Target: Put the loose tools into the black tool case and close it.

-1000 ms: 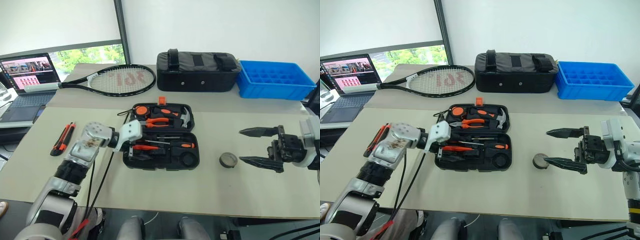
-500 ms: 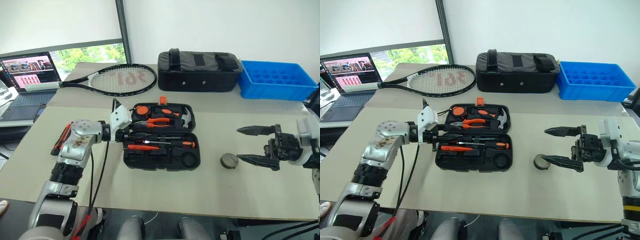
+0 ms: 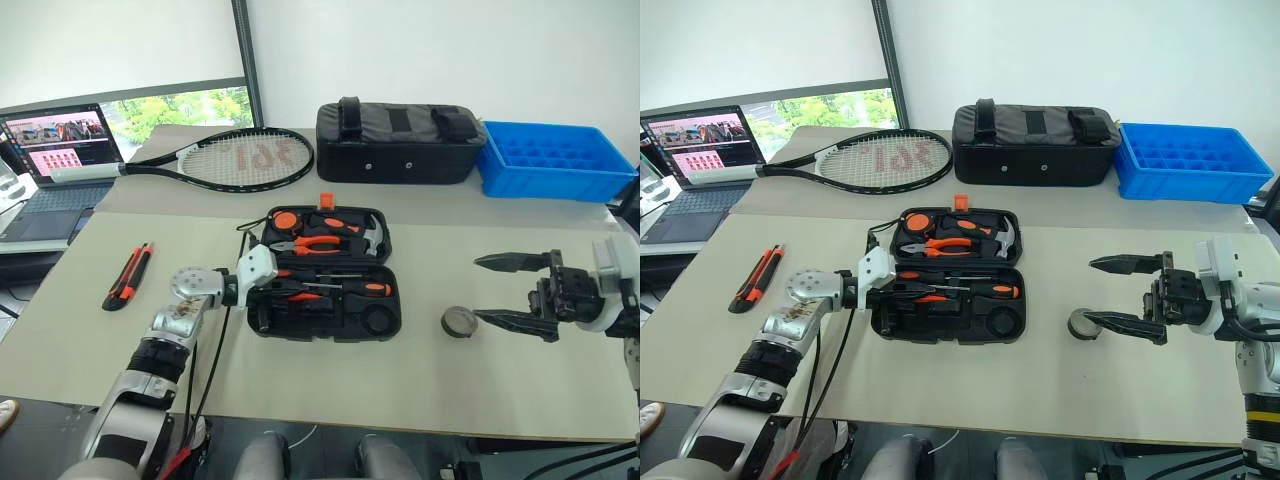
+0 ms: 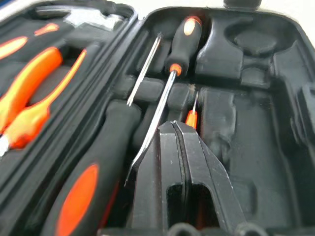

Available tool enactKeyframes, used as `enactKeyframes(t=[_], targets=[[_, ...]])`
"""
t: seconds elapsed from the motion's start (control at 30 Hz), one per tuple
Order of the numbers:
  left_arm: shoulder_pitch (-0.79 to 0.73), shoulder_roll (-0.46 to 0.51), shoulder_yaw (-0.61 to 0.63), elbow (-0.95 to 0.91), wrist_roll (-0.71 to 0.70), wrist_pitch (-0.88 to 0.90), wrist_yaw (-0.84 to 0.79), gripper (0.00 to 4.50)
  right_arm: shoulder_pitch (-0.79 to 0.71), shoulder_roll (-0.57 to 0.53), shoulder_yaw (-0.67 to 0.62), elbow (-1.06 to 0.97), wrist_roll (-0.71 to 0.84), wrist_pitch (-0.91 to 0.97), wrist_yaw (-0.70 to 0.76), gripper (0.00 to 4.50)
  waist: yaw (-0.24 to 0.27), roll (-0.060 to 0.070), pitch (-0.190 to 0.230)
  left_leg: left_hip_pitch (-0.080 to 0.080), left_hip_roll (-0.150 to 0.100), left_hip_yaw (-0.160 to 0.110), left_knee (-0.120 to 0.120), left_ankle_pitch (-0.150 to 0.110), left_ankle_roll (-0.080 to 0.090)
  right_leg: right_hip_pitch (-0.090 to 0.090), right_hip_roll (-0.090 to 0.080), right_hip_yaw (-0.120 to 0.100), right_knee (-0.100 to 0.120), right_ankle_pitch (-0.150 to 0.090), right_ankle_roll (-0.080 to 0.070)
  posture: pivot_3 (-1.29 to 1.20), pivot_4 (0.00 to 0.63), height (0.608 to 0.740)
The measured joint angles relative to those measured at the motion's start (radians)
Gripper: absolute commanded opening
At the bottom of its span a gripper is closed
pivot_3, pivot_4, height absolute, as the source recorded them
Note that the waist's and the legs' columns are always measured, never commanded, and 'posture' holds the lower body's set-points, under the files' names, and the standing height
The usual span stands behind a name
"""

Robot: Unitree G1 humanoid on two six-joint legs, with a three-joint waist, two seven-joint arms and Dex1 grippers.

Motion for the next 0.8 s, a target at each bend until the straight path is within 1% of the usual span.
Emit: enactKeyframes(t=[0.13, 0.3, 0.4, 0.5, 0.57, 0.63, 0.7, 0.8], targets=[[-0.022, 0.001, -0.015, 0.037, 0.038, -0.046, 0.012, 0.04, 0.0, 0.0, -0.001, 0.011, 0.0, -0.007, 0.001, 4.5, -0.006, -0.001, 0.0, 0.001, 0.0, 0.0, 0.0, 0.0, 0.0, 0.0, 0.0, 0.001, 0.001, 0.0, 0.0, 0.0, 0.15, 0.708], [-0.02, 0.001, -0.011, 0.048, 0.039, -0.068, 0.018, 0.04, 0.001, 0.0, -0.001, 0.023, -0.001, -0.019, 0.002, 4.5, -0.008, -0.001, 0.0, 0.001, 0.0, 0.0, 0.0, 0.0, 0.0, 0.0, 0.0, 0.001, 0.001, 0.0, 0.0, 0.0, 0.15, 0.708], [-0.002, 0.001, 0.023, 0.029, -0.006, -0.032, 0.016, 0.04, 0.001, 0.0, -0.001, 0.024, -0.001, -0.022, 0.002, 4.5, -0.007, 0.0, 0.0, 0.0, 0.0, 0.0, 0.0, 0.0, 0.0, 0.0, 0.0, 0.001, 0.001, 0.0, 0.0, 0.0, 0.15, 0.708], [0.024, 0.002, 0.085, -0.045, -0.091, 0.021, 0.014, 0.04, 0.001, 0.0, -0.001, 0.027, 0.0, -0.022, 0.003, 4.5, -0.005, 0.001, 0.0, 0.0, 0.001, 0.0, 0.0, 0.0, 0.0, 0.0, 0.0, 0.0, 0.001, 0.0, 0.0, 0.0, 0.15, 0.708], [0.044, 0.02, 0.157, -0.13, -0.16, 0.093, 0.045, 0.04, -0.008, 0.004, 0.002, 0.029, 0.0, -0.021, 0.003, 4.5, -0.005, 0.001, 0.0, 0.0, 0.001, 0.0, 0.0, 0.0, 0.0, 0.0, 0.0, 0.0, 0.001, 0.0, 0.0, 0.0, 0.15, 0.708], [0.071, 0.063, 0.227, -0.177, -0.185, 0.153, 0.105, 0.42, -0.019, 0.01, 0.005, 0.036, 0.001, -0.021, 0.004, 4.5, -0.013, 0.001, 0.0, 0.001, 0.001, 0.0, -0.001, 0.0, 0.0, 0.0, 0.001, 0.001, 0.001, 0.0, 0.0, 0.0, 0.15, 0.708], [0.101, 0.124, 0.329, -0.178, -0.201, 0.215, 0.201, 0.93, -0.045, 0.025, 0.021, 0.055, 0.001, -0.021, 0.006, 4.5, -0.023, 0.001, 0.0, 0.002, 0.002, 0.0, -0.001, 0.0, 0.0, 0.0, 0.001, 0.0, 0.002, 0.0, 0.0, 0.0, 0.15, 0.708], [0.125, 0.183, 0.446, -0.151, -0.205, 0.259, 0.316, 2.01, -0.075, 0.039, 0.046, 0.084, 0.0, -0.021, 0.013, 4.5, -0.026, 0.001, 0.0, 0.002, 0.002, -0.001, 0.0, 0.0, 0.0, 0.0, 0.0, 0.0, 0.002, 0.0, 0.0, 0.0, 0.15, 0.708]])
